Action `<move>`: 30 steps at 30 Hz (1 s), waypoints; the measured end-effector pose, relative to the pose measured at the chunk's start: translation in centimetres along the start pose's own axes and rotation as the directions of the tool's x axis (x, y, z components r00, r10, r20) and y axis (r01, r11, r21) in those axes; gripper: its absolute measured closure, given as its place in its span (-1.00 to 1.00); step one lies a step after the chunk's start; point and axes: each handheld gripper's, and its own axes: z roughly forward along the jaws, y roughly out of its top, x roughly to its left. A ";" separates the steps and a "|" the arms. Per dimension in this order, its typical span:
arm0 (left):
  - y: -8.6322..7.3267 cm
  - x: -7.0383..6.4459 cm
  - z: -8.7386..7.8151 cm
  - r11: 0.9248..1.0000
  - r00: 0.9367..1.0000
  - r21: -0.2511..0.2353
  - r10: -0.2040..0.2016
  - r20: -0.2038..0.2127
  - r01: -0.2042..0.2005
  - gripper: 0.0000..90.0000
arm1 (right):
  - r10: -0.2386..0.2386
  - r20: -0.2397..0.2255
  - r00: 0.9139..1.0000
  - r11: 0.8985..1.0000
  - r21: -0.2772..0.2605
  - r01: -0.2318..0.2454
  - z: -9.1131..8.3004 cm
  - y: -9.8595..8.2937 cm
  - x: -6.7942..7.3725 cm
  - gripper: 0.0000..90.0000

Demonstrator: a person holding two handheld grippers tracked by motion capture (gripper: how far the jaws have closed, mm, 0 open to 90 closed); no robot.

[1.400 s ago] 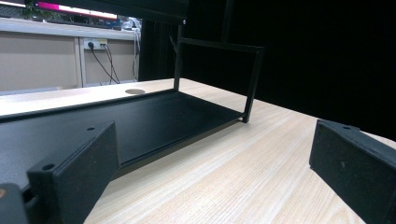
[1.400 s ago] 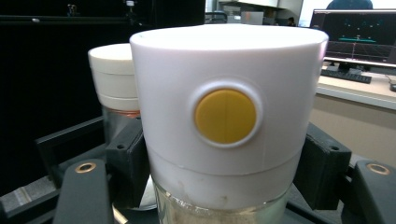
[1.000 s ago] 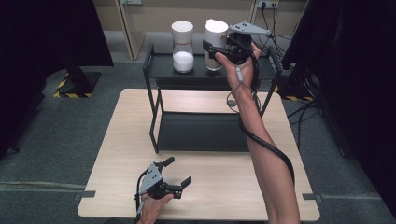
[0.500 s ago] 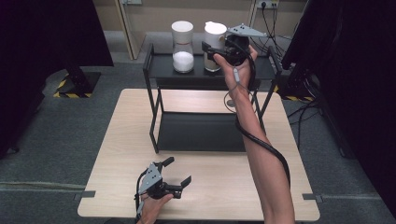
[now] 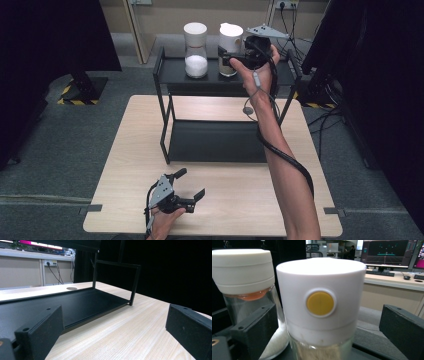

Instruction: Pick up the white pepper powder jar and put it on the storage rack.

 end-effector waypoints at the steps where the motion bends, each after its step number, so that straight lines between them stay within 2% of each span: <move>1: 0.0 0.0 0.0 1.000 1.000 0.001 0.000 0.001 0.000 -0.98 | 0.003 0.001 1.000 1.000 0.003 -0.003 -0.1 0.0 0.0 -0.97; 7: 0.0 0.0 0.1 1.000 1.000 0.005 0.000 0.004 0.000 -0.98 | 0.008 -0.035 0.999 1.000 -0.026 -0.009 -1.2 -0.8 -0.7 -0.99; 18: 0.0 0.0 0.1 1.000 1.000 0.003 0.000 0.002 0.000 -0.98 | -0.001 -0.063 0.998 0.999 -0.043 -0.001 -3.2 -2.0 -1.2 -0.99; 30: -0.1 0.0 0.0 1.000 1.000 0.005 -0.002 0.000 0.002 -0.98 | 0.006 -0.116 0.993 0.996 -0.085 -0.016 -5.7 -4.4 -1.8 -0.99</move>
